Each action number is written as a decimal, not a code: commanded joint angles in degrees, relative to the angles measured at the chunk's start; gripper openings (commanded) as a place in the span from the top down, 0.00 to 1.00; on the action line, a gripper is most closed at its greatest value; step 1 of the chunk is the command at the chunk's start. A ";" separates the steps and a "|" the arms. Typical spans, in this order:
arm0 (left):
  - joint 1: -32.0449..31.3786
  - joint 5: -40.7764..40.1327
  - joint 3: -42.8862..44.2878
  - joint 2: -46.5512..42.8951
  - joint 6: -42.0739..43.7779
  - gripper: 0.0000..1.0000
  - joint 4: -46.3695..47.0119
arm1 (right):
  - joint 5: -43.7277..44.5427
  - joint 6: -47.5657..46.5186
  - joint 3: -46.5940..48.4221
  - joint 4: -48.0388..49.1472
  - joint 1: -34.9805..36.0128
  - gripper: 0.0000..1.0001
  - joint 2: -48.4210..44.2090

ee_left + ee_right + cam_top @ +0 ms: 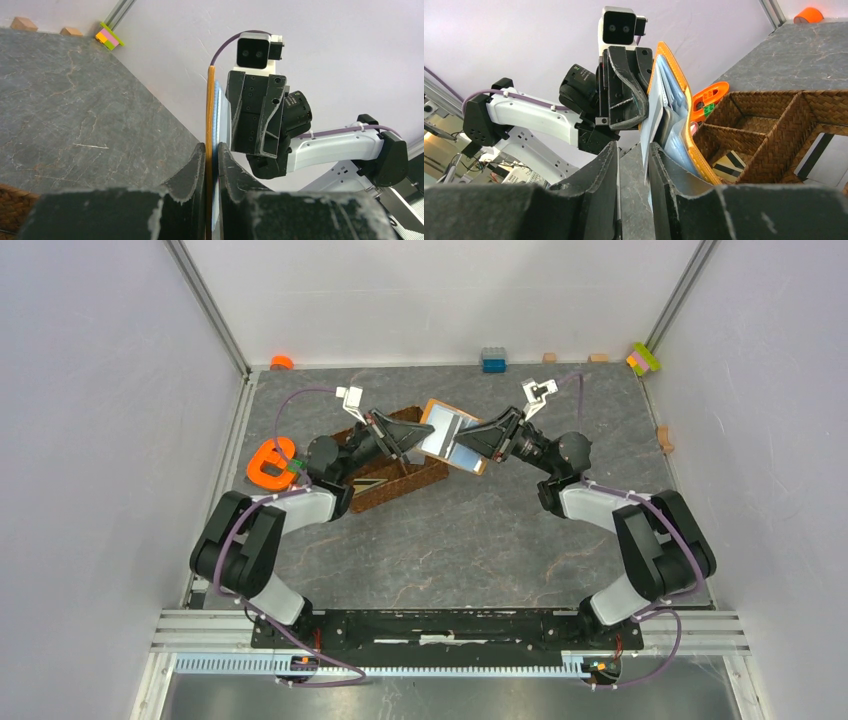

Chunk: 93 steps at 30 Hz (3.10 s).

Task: Take the credit cards out of the card holder
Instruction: Remove the credit card from the card holder.

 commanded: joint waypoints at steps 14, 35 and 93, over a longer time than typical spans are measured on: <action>-5.73 7.40 3.93 2.42 0.56 0.98 1.31 | -2.61 0.84 3.55 5.92 1.34 0.76 3.30; -4.60 5.64 1.44 -0.91 4.45 0.92 -0.44 | 3.21 -10.29 2.23 -9.76 -1.07 1.00 -0.09; -6.26 -20.85 -6.27 -13.13 18.49 0.98 -25.10 | 33.58 -35.45 -5.67 -45.10 0.83 0.02 -26.15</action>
